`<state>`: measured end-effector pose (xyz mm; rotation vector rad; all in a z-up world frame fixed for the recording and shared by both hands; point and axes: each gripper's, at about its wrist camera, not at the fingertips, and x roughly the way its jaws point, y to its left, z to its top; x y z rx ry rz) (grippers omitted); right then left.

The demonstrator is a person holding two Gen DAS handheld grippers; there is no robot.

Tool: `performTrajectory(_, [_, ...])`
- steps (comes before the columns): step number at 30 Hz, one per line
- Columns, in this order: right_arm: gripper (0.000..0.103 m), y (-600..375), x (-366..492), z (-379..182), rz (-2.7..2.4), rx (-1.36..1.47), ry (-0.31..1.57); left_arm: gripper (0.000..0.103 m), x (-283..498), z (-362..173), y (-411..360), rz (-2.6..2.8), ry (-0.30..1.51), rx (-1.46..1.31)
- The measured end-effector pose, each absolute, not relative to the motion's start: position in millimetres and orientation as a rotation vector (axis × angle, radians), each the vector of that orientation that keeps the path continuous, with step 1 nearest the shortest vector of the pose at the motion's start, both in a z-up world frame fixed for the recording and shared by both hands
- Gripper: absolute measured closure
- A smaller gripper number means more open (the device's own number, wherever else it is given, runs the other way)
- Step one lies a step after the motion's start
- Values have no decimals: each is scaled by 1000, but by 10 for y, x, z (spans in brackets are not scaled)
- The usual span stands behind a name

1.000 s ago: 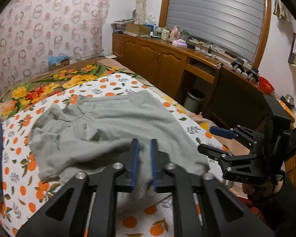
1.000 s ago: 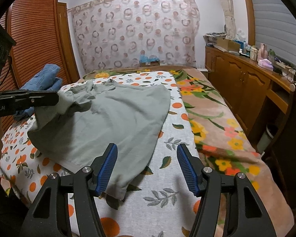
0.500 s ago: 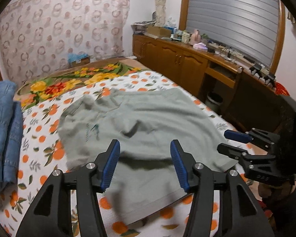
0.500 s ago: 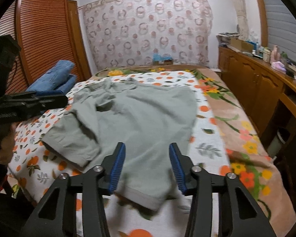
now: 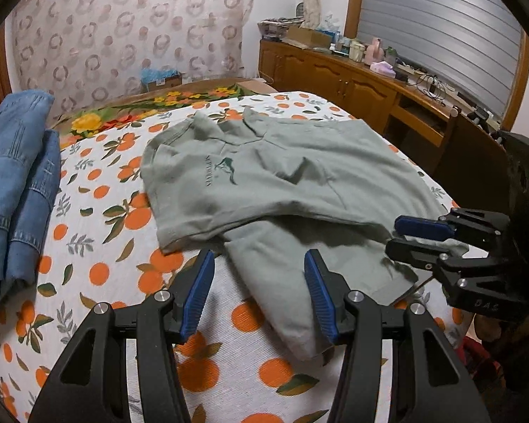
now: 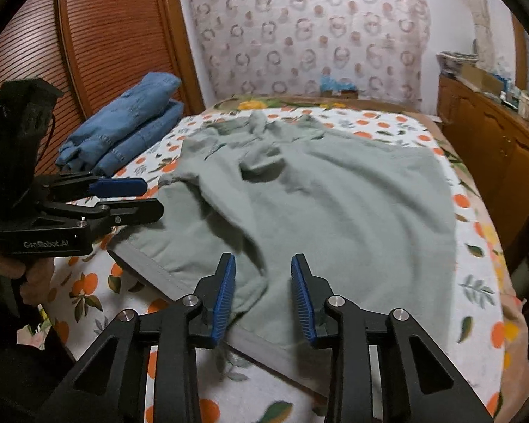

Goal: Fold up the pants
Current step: 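Open the left tool to release the folded hem while the right tool grasps the shorts' edge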

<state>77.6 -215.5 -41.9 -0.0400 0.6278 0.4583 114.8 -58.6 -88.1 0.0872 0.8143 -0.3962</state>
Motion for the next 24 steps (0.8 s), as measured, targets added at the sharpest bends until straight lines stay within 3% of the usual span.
performTrajectory(4, [81,-2189,875,-429,453,-59,665,49,1150,-909,-570,-398,823,83])
performTrajectory(6, [97,-2224,907,-412,456,-65,668,49,1143,-912,-575,-400,824,85])
performTrajectory(8, [101,-2252,910,-388,456,-64,654,49,1126,-908,-580,-404,823,85])
performTrajectory(24, [101,-2694,389,-26,349,-52,456,49,1064,-716,-754,-451,779,97])
